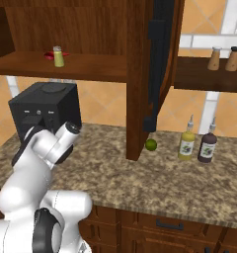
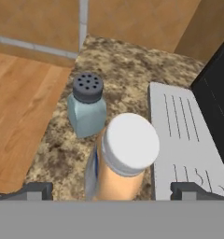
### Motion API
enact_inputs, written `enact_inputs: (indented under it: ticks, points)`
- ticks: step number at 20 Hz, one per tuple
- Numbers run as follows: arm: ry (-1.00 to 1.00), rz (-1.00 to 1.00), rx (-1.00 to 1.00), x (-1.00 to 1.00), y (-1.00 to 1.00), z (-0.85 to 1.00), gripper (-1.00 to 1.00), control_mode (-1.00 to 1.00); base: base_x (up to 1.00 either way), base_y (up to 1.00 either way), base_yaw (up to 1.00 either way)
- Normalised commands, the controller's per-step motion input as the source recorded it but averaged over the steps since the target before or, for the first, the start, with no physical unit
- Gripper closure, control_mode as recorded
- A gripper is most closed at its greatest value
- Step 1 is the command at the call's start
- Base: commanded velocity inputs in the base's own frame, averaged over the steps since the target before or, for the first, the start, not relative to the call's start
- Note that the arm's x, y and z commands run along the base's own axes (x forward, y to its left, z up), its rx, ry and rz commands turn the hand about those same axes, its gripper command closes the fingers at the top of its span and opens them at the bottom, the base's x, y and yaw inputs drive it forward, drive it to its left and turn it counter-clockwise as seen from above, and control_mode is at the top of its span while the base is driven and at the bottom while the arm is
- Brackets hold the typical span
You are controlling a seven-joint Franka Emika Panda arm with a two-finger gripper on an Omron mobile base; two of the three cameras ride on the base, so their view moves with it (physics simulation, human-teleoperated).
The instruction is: Put the shaker and condiment bottle from the counter next to their counterparts in the cabinet.
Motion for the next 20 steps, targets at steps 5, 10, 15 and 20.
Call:
enact_inputs:
  ticks: [5,10,15,20]
  points:
    - [0.00,0.00,0.00,0.00,0.12,-0.20,-1.00,-1.00,0.00,0.00,0.00]
    - [0.00,0.00,0.00,0.00,0.09,-0.24,-1.00,-1.00,0.00,0.00,0.00]
    - [0.00,0.00,0.00,0.00,0.04,-0.24,-1.00,-1.00,0.00,0.00,0.00]
    - [0.00,0.00,0.00,0.00,0.09,-0.19,1.00,-1.00,0.00,0.00,0.00]
